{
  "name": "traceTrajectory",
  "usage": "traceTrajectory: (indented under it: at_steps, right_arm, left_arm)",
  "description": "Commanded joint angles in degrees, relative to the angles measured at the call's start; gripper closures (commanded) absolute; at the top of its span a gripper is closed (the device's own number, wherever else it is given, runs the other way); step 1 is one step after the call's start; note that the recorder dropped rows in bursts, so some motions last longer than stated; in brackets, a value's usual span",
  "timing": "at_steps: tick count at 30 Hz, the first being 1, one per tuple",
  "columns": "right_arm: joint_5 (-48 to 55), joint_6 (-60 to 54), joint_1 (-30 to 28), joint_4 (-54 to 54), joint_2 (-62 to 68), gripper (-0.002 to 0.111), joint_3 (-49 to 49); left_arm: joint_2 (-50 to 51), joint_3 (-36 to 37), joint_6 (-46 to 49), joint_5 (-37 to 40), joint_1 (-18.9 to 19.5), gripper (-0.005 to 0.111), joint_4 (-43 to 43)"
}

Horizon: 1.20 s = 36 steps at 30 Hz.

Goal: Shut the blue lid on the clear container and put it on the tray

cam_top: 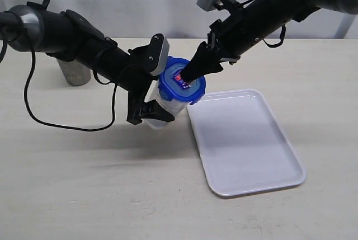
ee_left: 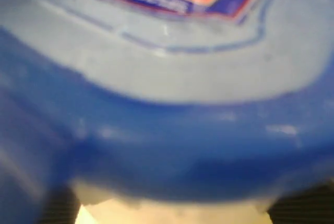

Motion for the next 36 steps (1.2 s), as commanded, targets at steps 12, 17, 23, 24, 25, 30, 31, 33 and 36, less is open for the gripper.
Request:
traceTrajectory:
  at_steps: [12, 17, 23, 24, 25, 30, 31, 33, 36]
  right_arm:
    - [1.41, -1.09, 3.00, -6.47, 2.62, 0.057, 1.06]
    - [-1.22, 5.64, 0.87, -12.47, -0.05, 0.057, 1.06]
    - [-1.55, 4.00, 0.48, -10.70, -3.22, 0.057, 1.06]
    - [-1.55, 4.00, 0.48, -10.29, -3.82, 0.057, 1.06]
    - [-1.55, 3.95, 0.48, -10.17, -4.46, 0.057, 1.06]
    - [-6.09, 2.28, 0.48, -10.17, -8.40, 0.057, 1.06]
    - [-7.12, -3.78, 0.90, -9.88, -9.93, 0.057, 1.06]
    - [-7.25, -16.37, 2.92, -10.29, -11.30, 0.057, 1.06]
    - [-8.38, -27.45, 6.58, -10.69, -10.98, 0.057, 1.19]
  left_arm:
    - [0.40, 0.15, 1.76, 3.29, -0.45, 0.107, -5.97]
    - [0.40, 0.15, 1.63, 0.57, 1.03, 0.107, -5.60]
    - [0.40, 0.15, 1.63, -0.78, 2.68, 0.107, -4.78]
    - [0.40, 0.15, 1.63, -1.64, 2.68, 0.107, -3.80]
    - [0.40, 0.15, 1.63, -2.05, 2.68, 0.107, -3.05]
    - [0.40, 0.15, 1.63, -3.19, 2.68, 0.107, -1.10]
    - [0.40, 0.15, 1.63, -4.07, 2.68, 0.107, 3.24]
    - [0.40, 0.15, 1.63, -6.59, 2.68, 0.107, 7.19]
    - [0.40, 0.15, 1.63, -6.70, 2.68, 0.107, 9.13]
